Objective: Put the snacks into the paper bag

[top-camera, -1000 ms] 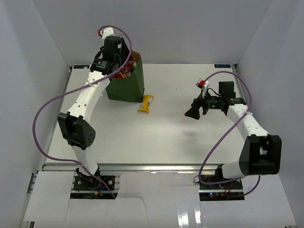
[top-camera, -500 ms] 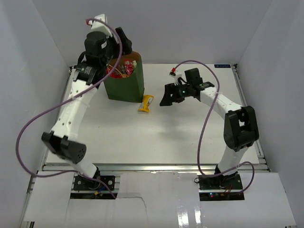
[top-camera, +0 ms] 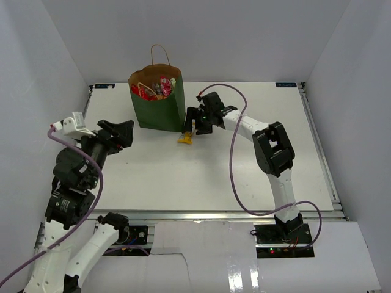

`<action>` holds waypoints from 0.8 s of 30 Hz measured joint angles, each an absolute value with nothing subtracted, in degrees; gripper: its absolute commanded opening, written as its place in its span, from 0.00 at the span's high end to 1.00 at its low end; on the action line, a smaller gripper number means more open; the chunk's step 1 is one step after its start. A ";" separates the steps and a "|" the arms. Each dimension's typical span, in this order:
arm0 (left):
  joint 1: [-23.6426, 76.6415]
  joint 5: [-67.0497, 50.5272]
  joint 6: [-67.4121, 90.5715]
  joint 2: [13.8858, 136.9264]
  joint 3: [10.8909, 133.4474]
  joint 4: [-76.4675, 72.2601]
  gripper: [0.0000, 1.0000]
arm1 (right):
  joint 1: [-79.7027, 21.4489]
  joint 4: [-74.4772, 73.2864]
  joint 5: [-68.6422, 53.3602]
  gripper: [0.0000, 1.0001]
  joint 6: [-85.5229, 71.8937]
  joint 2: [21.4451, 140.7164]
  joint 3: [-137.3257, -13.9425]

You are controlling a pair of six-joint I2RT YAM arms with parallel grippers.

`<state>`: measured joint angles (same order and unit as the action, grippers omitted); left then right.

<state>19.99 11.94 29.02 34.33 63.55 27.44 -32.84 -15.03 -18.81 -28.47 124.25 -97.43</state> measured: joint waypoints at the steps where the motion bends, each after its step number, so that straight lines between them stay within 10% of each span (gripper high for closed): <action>1: 19.99 11.99 30.00 33.71 62.17 28.32 0.02 | -32.99 -15.03 -18.02 0.17 -28.88 125.05 -97.47; 10: 19.99 11.97 36.27 32.29 55.59 34.44 0.02 | -35.22 -13.93 -12.91 0.27 -30.15 129.60 -99.74; 24: 19.99 10.48 39.57 32.47 52.03 34.04 0.02 | -32.56 -11.40 -13.52 0.81 -26.94 127.20 -94.96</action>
